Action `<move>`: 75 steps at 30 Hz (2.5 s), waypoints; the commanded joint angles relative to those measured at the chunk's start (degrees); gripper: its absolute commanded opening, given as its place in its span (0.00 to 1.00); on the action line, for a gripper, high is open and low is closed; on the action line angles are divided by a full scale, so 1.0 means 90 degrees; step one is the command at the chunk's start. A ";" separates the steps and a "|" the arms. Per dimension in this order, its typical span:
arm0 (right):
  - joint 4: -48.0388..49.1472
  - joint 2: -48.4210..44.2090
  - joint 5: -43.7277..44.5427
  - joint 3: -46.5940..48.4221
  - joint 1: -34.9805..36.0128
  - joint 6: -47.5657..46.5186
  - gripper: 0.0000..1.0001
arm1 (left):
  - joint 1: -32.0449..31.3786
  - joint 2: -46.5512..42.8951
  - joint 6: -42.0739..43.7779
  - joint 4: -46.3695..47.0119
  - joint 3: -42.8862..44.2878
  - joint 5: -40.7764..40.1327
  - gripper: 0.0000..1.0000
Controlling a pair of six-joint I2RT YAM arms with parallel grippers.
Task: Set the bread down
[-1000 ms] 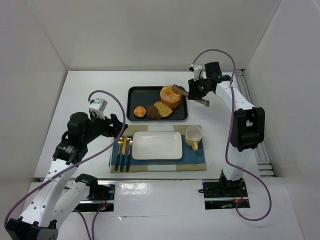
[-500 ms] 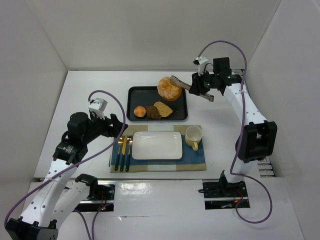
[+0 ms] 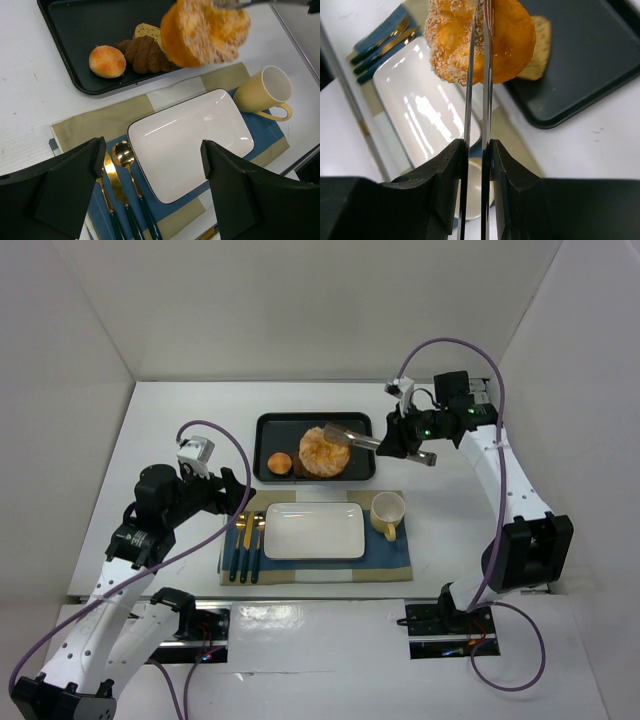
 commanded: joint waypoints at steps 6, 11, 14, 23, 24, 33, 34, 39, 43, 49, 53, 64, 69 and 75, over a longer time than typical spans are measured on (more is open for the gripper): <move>-0.1682 -0.0349 -0.1118 -0.0507 0.0184 -0.1527 0.00 | -0.0014 -0.0022 0.0083 0.0211 0.0179 0.0067 0.95; -0.2103 -0.0290 -0.1236 -0.0702 0.0467 -0.1947 0.00 | -0.0014 -0.0022 0.0142 0.0211 0.0179 0.0067 0.95; -0.2376 -0.0231 -0.1236 -0.0702 0.0681 -0.2085 0.00 | -0.0014 -0.0022 0.0142 0.0211 0.0179 0.0067 0.95; -0.2396 -0.0095 -0.0934 -0.0965 0.1112 -0.1959 0.00 | -0.0014 -0.0022 0.0142 0.0211 0.0179 0.0067 0.95; -0.2300 -0.0095 -0.0836 -0.0965 0.1112 -0.1958 0.00 | -0.0014 -0.0022 0.0142 0.0211 0.0179 0.0067 0.95; -0.2016 -0.0036 -0.0572 -0.1171 0.1112 -0.1753 0.25 | -0.0014 -0.0080 0.0142 0.0211 0.0179 0.0067 0.95; -0.1958 -0.0036 -0.0572 -0.1171 0.1112 -0.1753 0.26 | -0.0014 -0.0080 0.0142 0.0211 0.0179 0.0067 0.95; -0.1899 -0.0163 -0.0513 -0.1229 0.1112 -0.1753 0.36 | -0.0014 -0.0080 0.0142 0.0211 0.0179 0.0067 0.95; -0.1831 -0.0377 -0.0397 -0.1161 0.1112 -0.1685 0.39 | -0.0014 -0.0080 0.0142 0.0211 0.0179 0.0067 0.95; -0.1830 -0.0495 -0.0396 -0.1092 0.1112 -0.1626 0.46 | -0.0014 -0.0080 0.0142 0.0211 0.0179 0.0009 0.95; -0.1830 -0.0563 -0.0396 -0.1092 0.1112 -0.1626 0.51 | -0.0014 -0.0080 0.0142 0.0211 0.0179 0.0009 0.95; -0.1645 -0.0749 -0.0220 -0.1034 0.1054 -0.1499 0.58 | -0.0014 -0.0080 0.0142 0.0211 0.0179 0.0009 0.95; -0.1440 -0.0934 -0.0162 -0.1034 0.0907 -0.1373 0.58 | -0.0014 -0.0080 0.0142 0.0211 0.0179 0.0009 0.95; -0.0349 -0.1548 0.0090 -0.1034 0.0166 -0.0740 0.58 | -0.0014 -0.0138 0.0142 0.0211 0.0179 0.0009 0.95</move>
